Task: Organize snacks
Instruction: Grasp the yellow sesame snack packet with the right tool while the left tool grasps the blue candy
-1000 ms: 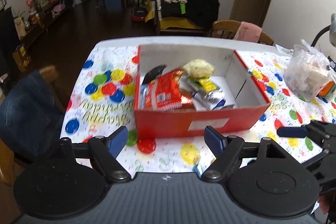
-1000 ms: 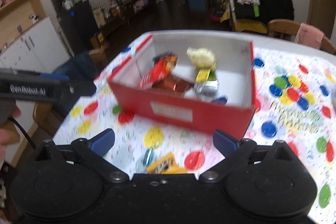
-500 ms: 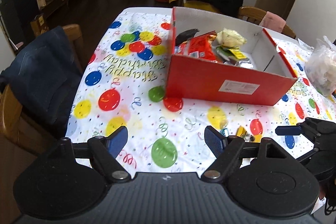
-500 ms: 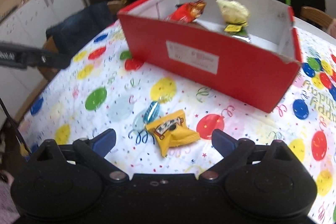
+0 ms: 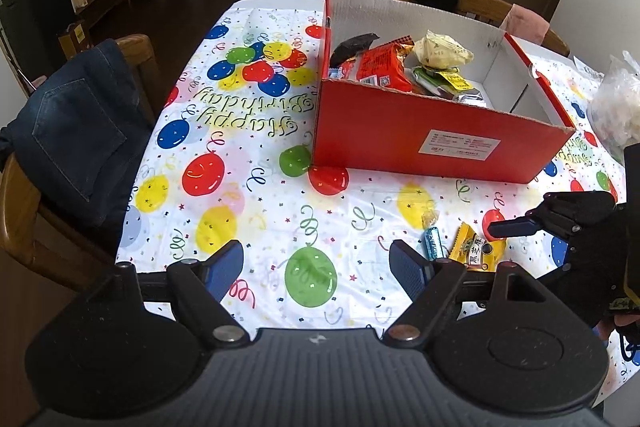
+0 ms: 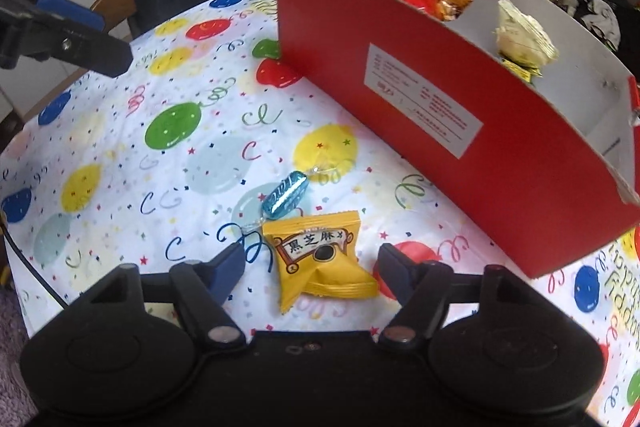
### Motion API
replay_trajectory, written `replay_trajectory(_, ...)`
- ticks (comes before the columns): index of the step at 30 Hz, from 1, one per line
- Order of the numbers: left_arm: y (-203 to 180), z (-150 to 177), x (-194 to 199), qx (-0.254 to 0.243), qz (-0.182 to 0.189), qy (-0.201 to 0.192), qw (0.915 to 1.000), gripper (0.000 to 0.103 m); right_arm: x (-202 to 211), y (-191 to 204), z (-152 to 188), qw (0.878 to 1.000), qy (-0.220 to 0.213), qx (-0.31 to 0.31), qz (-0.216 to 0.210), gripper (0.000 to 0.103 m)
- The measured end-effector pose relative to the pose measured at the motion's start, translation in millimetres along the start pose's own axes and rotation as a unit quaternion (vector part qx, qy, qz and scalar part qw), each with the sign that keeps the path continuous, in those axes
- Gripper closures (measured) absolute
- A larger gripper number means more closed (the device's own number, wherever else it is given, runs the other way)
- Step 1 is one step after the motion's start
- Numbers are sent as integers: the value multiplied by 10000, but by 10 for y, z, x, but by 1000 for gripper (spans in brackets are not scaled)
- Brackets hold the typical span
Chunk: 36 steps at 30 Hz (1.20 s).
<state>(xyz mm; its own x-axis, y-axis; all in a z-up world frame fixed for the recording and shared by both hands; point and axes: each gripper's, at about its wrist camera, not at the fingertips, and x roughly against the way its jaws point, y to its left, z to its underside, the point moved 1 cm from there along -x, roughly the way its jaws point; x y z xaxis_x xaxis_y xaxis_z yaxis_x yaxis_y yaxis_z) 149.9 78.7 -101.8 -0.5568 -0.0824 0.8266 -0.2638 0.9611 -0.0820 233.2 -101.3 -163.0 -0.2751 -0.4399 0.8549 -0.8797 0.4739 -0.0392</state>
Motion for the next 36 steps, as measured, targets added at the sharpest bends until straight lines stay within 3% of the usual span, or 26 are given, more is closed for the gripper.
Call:
replay_trajectory(4, -53, -11, -53, -45, 15, 29, 10000, 23, -21, -2, 10, 10000, 17, 55, 41, 48)
replay_trajectory(13, -291, -71, -233, -342, 166, 219, 9990, 23, 41, 5, 66, 9998, -36, -120, 156, 66)
replay_trajectory(24, -580, -155, -653, -239, 422, 769, 9959, 23, 345, -157, 300, 9901, -228, -1310, 459, 69)
replay_trajectory(29, -782, -164, -816, -462, 428, 957, 9934, 24, 500, -254, 460, 9809, -267, -1867, 482, 69)
replay_trajectory(33, -848, -200, -983, -411, 427, 1225, 9907, 40, 565, -289, 552, 9755, -255, -2120, 535, 69)
replay_trajectory(36, -901, -208, -1071, -468, 359, 1360, 9890, 42, 597, -300, 594, 9735, -248, -2205, 561, 69)
